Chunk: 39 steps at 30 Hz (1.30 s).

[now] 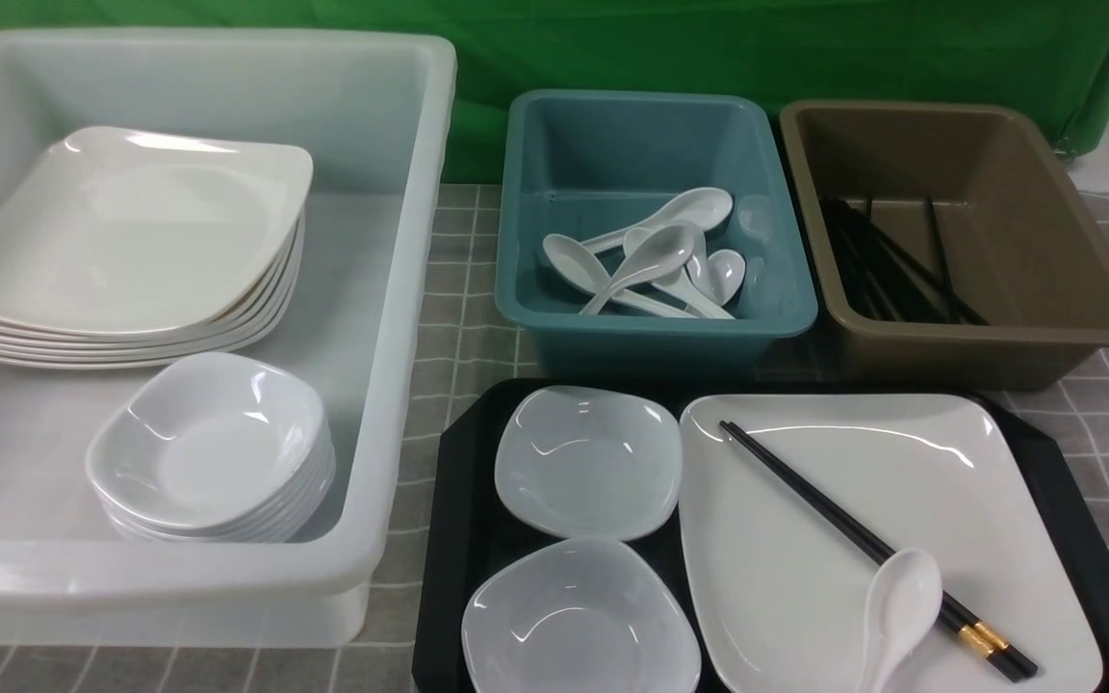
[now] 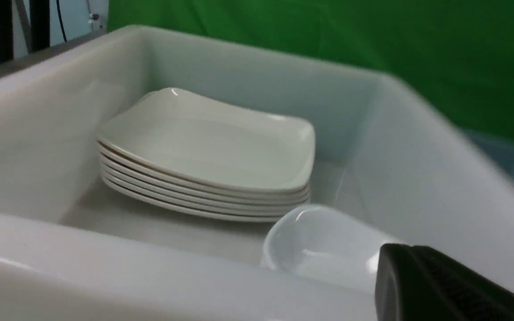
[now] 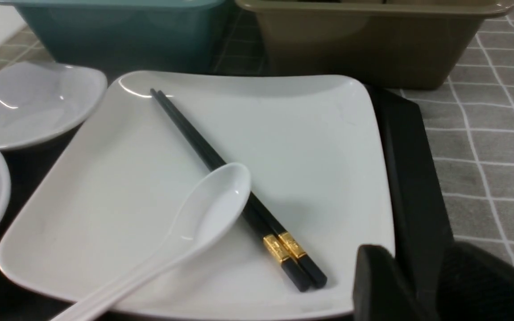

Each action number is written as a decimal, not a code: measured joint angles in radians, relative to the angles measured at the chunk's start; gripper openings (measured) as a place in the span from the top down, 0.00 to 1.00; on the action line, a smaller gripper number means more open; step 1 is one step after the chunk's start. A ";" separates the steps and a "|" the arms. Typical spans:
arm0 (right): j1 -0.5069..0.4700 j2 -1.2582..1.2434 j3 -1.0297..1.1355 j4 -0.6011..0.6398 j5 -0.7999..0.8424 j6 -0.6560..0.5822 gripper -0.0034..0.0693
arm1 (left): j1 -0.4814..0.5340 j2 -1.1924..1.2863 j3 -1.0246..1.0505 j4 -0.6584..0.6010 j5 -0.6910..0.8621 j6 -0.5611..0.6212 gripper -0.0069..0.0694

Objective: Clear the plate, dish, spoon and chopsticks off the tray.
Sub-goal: Use the right arm to grab a pair of chopsticks from the plate

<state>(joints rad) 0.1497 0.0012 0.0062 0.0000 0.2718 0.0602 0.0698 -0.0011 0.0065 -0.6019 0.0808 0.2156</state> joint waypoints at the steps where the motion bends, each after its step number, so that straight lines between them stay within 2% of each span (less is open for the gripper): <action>1: 0.000 0.000 0.000 0.000 0.000 0.000 0.62 | 0.000 0.000 0.000 -0.061 -0.021 -0.008 0.90; 3: 0.000 0.000 0.000 0.000 0.000 0.000 0.62 | 0.000 0.000 0.000 -0.172 -0.047 -0.022 0.90; 6: 0.000 0.000 0.000 0.000 0.000 0.000 0.62 | 0.000 0.000 0.000 -0.237 -0.081 -0.062 0.90; 10: 0.000 0.000 0.000 0.000 0.000 0.000 0.62 | 0.000 0.000 -0.002 -0.254 -0.119 -0.140 0.90; 12: 0.000 0.000 0.000 0.000 0.000 0.000 0.62 | 0.000 0.000 -0.023 -0.239 -0.090 -0.149 0.90; 16: 0.000 0.000 0.000 0.000 -0.010 0.000 0.62 | 0.000 0.050 -0.234 -0.089 0.152 -0.095 0.90; 19: 0.000 0.000 0.000 0.000 -0.034 0.000 0.62 | 0.000 0.152 -0.361 -0.028 0.295 -0.023 0.90; 20: 0.000 0.000 0.000 0.000 -0.053 0.003 0.62 | -0.008 0.237 -0.437 -0.002 0.395 0.018 0.90; 23: 0.000 0.000 0.000 0.022 -0.118 0.069 0.62 | -0.030 0.338 -0.513 0.032 0.499 0.060 0.90; 25: 0.000 0.000 0.000 0.041 -0.207 0.199 0.62 | -0.075 0.464 -0.583 0.058 0.604 0.103 0.90; 26: 0.000 0.000 0.000 0.045 -0.265 0.287 0.62 | -0.103 0.520 -0.611 0.064 0.626 0.116 0.90; 30: 0.002 0.000 0.000 0.048 -0.366 0.387 0.63 | -0.203 0.650 -0.632 0.064 0.620 0.152 0.90; 32: 0.017 0.012 -0.038 0.051 -0.272 0.398 0.66 | -0.262 0.697 -0.632 0.064 0.589 0.186 0.90; 34: 0.052 0.078 -0.138 0.051 -0.124 0.342 0.70 | -0.331 0.742 -0.634 0.067 0.554 0.212 0.90; 36: 0.085 0.159 -0.232 0.051 -0.011 0.260 0.71 | -0.389 0.776 -0.635 0.072 0.534 0.231 0.90; 39: 0.158 0.403 -0.441 0.045 0.231 0.066 0.72 | -0.485 0.847 -0.640 0.080 0.494 0.254 0.90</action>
<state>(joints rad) 0.3072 0.4039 -0.4351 0.0451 0.5032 0.1261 -0.4154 0.8463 -0.6337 -0.5220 0.5745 0.4692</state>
